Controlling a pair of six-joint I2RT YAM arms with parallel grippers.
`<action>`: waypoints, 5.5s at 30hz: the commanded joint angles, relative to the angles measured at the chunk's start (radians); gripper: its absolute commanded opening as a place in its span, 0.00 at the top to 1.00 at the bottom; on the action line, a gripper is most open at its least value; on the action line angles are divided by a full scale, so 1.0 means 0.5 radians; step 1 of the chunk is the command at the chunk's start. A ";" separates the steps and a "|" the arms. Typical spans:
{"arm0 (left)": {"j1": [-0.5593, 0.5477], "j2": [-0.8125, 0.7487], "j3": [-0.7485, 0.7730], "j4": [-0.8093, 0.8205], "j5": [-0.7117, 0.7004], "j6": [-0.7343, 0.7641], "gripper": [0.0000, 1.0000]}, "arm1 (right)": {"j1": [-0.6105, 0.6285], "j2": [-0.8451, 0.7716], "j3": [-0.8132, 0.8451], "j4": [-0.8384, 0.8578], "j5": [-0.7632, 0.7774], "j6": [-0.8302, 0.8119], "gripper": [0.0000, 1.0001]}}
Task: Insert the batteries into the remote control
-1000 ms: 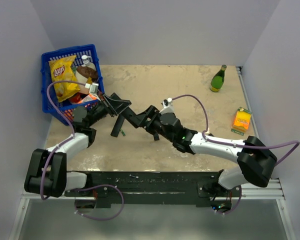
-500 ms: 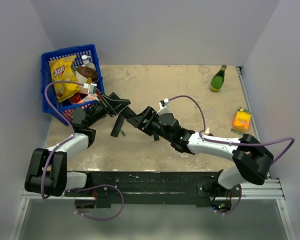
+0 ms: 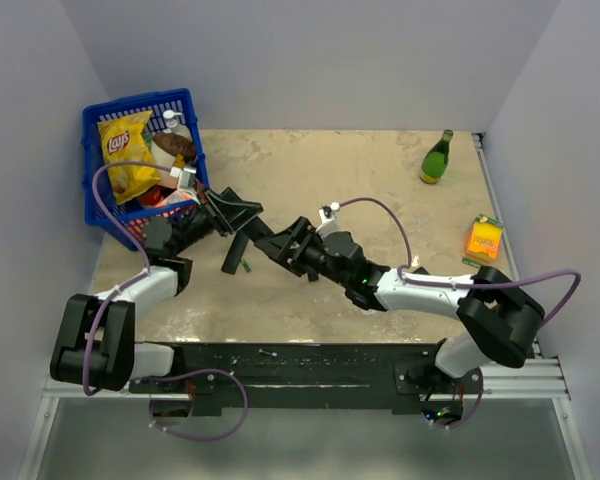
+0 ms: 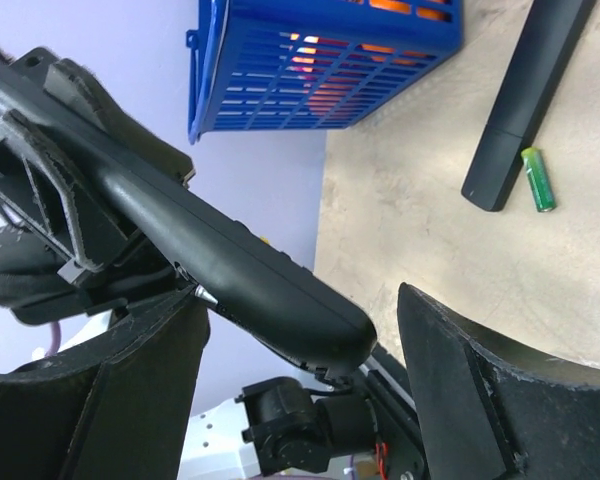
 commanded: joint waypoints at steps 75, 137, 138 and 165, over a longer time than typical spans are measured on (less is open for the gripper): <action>-0.104 -0.053 0.296 0.005 0.270 0.282 1.00 | -0.335 -0.141 0.827 -1.228 -1.057 -2.454 0.16; -0.236 -0.268 0.517 -1.420 -0.361 1.101 1.00 | -0.559 -0.377 0.837 -1.540 -0.246 -2.221 0.02; -0.236 -0.274 0.529 -1.470 -0.434 1.132 1.00 | -0.577 -0.356 0.840 -1.553 -0.190 -2.187 0.02; -0.202 -0.234 0.637 -1.710 -0.512 1.206 1.00 | -0.961 1.298 1.932 -2.139 0.133 -2.573 0.52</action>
